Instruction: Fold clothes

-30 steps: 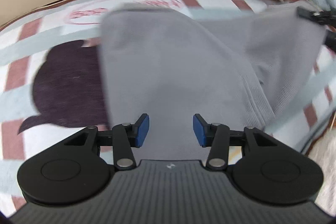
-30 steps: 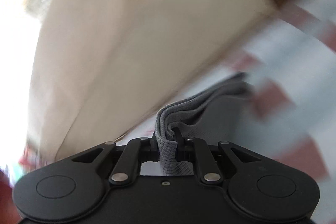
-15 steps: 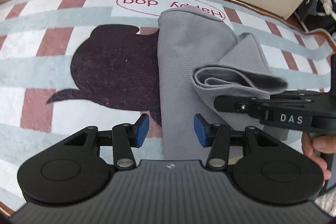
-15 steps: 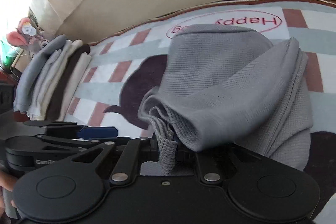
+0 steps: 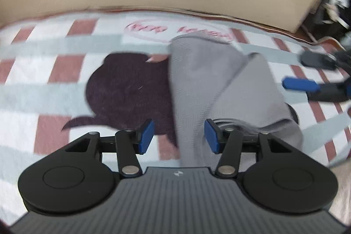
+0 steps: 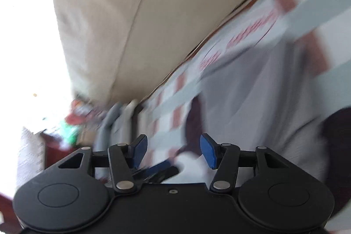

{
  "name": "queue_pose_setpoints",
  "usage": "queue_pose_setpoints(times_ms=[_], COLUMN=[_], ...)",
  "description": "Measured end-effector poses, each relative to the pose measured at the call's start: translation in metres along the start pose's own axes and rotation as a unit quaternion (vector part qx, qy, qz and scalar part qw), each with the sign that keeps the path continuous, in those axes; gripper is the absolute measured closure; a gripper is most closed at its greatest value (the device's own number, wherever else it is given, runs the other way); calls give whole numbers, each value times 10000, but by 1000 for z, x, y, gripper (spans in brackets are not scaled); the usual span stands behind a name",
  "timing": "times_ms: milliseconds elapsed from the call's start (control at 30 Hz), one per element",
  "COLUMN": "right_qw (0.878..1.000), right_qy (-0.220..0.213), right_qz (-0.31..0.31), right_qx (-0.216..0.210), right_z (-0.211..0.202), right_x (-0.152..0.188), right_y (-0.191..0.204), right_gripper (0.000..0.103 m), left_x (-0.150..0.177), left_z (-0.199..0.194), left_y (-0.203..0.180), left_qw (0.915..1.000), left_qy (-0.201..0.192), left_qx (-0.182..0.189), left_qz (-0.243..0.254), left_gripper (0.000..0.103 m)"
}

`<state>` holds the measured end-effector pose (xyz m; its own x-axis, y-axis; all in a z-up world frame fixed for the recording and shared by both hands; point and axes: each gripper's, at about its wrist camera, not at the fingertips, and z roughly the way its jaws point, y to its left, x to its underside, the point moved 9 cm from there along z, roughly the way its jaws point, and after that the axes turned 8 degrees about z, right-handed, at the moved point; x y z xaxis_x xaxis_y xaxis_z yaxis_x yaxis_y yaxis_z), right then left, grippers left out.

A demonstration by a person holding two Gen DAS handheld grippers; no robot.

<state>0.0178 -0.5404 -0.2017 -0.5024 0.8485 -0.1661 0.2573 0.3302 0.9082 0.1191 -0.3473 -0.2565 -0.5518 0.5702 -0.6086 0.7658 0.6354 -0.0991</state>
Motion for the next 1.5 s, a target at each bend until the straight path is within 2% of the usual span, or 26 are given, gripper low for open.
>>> queue_pose_setpoints(times_ms=[100, 167, 367, 467, 533, 600, 633, 667, 700, 767, 867, 1000, 1100, 1200, 1300, 1400, 1433, 1467, 1500], right_qw=[9975, 9941, 9886, 9902, 9866, 9832, 9835, 9843, 9865, 9907, 9925, 9967, 9988, 9994, 9996, 9988, 9986, 9985, 9983], right_qy=[-449, -501, 55, 497, 670, 730, 676, 641, 641, 651, 605, 513, 403, 324, 42, -119, -115, -124, -172], right_qz=[361, 694, 997, 708, 446, 278, 226, 180, 158, 157, 116, 222, 130, -94, -251, -464, -503, -532, -534], right_qx=[421, 660, 1125, 1099, 1416, 1650, 1663, 1632, 1500, 1185, 1058, 588, 248, 97, 81, -34, -70, -108, -141], right_z=[-22, -28, -16, 4, 15, 23, 25, 26, 27, 26, 27, 29, 31, 32, 29, 30, 32, 37, 39], right_x=[-6, -7, 11, 22, 29, 33, 32, 31, 30, 30, 27, 19, 8, 2, -3, -5, -4, -4, -5], right_y=[-21, -40, -63, -56, -57, -58, -57, -55, -52, -42, -38, -32, -20, -7, 2, 12, 14, 16, 17], right_gripper=[42, 42, 42, 42, 43, 51, 70, 84, 86, 86, 86, 88, 88, 88, 89, 90, 90, 90, 90], left_x=[-4, -6, -8, -6, 0, 4, 4, 3, 2, -1, -4, -6, -8, -12, -26, -37, -41, -45, -51], left_z=[0, 4, 21, 31, 40, 43, 43, 42, 41, 38, 36, 34, 32, 33, 38, 50, 55, 59, 62], left_y=[-24, -39, -73, -81, -83, -82, -82, -82, -81, -82, -85, -86, -94, -102, -102, -97, -95, -90, -83], left_qw=[9978, 9941, 9757, 9717, 9695, 9676, 9675, 9683, 9690, 9693, 9682, 9711, 9663, 9598, 9582, 9655, 9685, 9726, 9783], left_qy=[-141, -188, -146, -65, 81, 106, 85, 44, 4, -78, -89, -140, -210, -269, -361, -293, -223, -178, -170], left_qx=[17, -32, -132, -48, 20, 49, 69, 99, 129, 148, 177, 338, 461, 234, -29, 398, 558, 685, 764], left_qz=[642, 1068, 2181, 2360, 2451, 2521, 2525, 2496, 2468, 2454, 2493, 2359, 2524, 2784, 2837, 2556, 2418, 2216, 1920], left_gripper=[47, 46, 45, 38, 37, 37, 37, 37, 37, 37, 33, 33, 33, 33, 29, 30, 44, 64, 96])
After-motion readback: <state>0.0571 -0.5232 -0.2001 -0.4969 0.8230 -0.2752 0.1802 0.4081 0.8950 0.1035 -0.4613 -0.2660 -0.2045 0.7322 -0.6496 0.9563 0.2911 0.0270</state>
